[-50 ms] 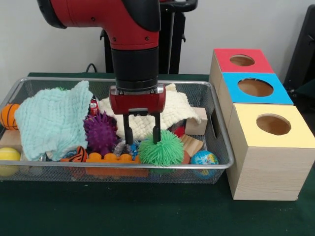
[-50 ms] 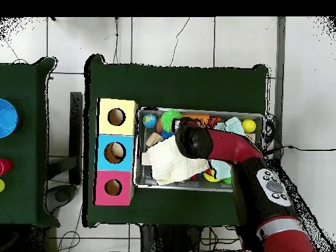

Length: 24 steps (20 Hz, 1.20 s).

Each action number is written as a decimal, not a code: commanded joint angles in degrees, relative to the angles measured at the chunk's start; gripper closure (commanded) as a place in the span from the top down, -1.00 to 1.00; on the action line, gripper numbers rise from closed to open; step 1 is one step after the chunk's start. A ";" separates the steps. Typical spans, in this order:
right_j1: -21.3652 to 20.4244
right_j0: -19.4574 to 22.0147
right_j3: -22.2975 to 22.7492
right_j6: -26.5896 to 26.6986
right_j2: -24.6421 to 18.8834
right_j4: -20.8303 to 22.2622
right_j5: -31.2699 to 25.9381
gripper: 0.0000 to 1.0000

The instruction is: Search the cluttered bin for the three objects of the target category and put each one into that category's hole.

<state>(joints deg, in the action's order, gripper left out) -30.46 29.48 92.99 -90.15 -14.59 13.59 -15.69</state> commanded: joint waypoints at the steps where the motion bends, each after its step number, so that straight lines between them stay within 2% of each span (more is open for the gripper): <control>1: 4.60 1.86 2.36 -7.88 -1.27 -0.15 2.95 1.00; 13: 4.48 3.64 2.73 -6.54 -1.80 0.67 3.04 1.00; 24: 2.92 2.75 4.13 -7.91 -1.36 -0.20 2.16 1.00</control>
<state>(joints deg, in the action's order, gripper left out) -28.61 32.18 93.52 -90.15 -14.60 13.57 -14.74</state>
